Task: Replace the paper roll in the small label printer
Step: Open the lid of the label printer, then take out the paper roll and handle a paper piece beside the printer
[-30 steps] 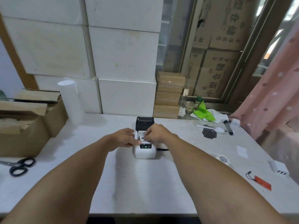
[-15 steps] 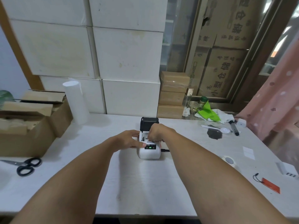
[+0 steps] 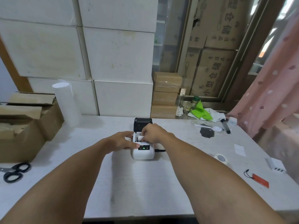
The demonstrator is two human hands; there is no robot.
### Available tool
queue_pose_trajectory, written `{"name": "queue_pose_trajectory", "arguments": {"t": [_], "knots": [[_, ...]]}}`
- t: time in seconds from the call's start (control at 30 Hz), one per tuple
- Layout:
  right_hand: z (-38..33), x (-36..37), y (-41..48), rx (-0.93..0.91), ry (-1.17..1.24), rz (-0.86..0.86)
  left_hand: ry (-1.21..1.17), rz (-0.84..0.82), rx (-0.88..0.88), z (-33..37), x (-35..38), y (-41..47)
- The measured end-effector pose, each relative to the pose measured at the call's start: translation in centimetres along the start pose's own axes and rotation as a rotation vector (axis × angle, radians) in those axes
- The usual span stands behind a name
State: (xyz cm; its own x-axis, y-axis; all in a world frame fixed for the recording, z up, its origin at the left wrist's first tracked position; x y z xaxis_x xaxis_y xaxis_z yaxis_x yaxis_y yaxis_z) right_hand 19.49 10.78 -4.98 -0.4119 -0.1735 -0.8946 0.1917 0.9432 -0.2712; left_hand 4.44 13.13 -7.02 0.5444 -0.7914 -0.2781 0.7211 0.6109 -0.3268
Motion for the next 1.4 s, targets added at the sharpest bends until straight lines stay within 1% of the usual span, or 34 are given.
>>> {"name": "queue_pose_trajectory", "arguments": {"t": [0.2, 0.23, 0.33, 0.47, 0.57, 0.63, 0.7, 0.77, 0.87, 1.0, 1.2, 1.4], "knots": [[-0.5, -1.4, -0.5, -0.087, 0.081, 0.078, 0.009, -0.016, 0.014, 0.7, 0.2, -0.7], [-0.7, -1.7, -0.7, -0.109, 0.117, 0.082, 0.007, -0.012, 0.013, 0.6, 0.1, -0.8], [-0.4, -3.3, -1.6, -0.145, 0.322, 0.137, 0.012, -0.006, 0.011, 0.5, 0.1, -0.9], [2.6, -5.0, -3.1, -0.073, 0.505, 0.205, 0.009, 0.016, 0.002, 0.5, -0.4, -0.9], [7.2, -5.6, -4.3, 0.034, 0.653, 0.274, 0.026, -0.008, -0.005, 0.8, -0.1, -0.7], [10.6, -6.0, -5.2, 0.106, 0.68, 0.36, 0.03, -0.005, -0.008, 0.6, 0.1, -0.6], [13.6, -6.6, -6.4, 0.193, 0.646, 0.458, 0.022, -0.002, -0.009, 0.3, 0.2, -0.6], [16.3, -7.0, -7.6, 0.297, 0.561, 0.512, 0.013, -0.002, -0.009, 0.0, 0.1, -0.5], [19.9, -7.0, -9.6, 0.463, 0.423, 0.521, 0.002, 0.009, -0.02, -0.2, 0.1, -0.4], [23.1, -6.6, -11.5, 0.613, 0.305, 0.515, 0.02, 0.009, -0.016, 0.1, 0.2, -0.1], [24.4, -5.6, -12.7, 0.689, 0.193, 0.462, 0.031, 0.028, -0.025, -0.1, 0.3, 0.3], [23.6, -5.3, -12.6, 0.696, 0.176, 0.416, 0.007, 0.011, -0.019, -0.2, 0.4, 0.1]]}}
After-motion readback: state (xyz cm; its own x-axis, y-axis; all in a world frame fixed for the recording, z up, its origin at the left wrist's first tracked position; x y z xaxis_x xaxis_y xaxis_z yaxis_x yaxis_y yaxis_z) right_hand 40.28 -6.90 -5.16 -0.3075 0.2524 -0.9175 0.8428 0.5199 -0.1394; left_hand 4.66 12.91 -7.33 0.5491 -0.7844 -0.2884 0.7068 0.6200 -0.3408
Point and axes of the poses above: each hand's wrist, its own y-axis towards the middle knuckle, its own x-axis out of the palm, z = x × y, the point moved 8 cm from there along y, towards the middle knuckle, and after that the axes turned 4 degrees about -z, right-handed, at the moved point
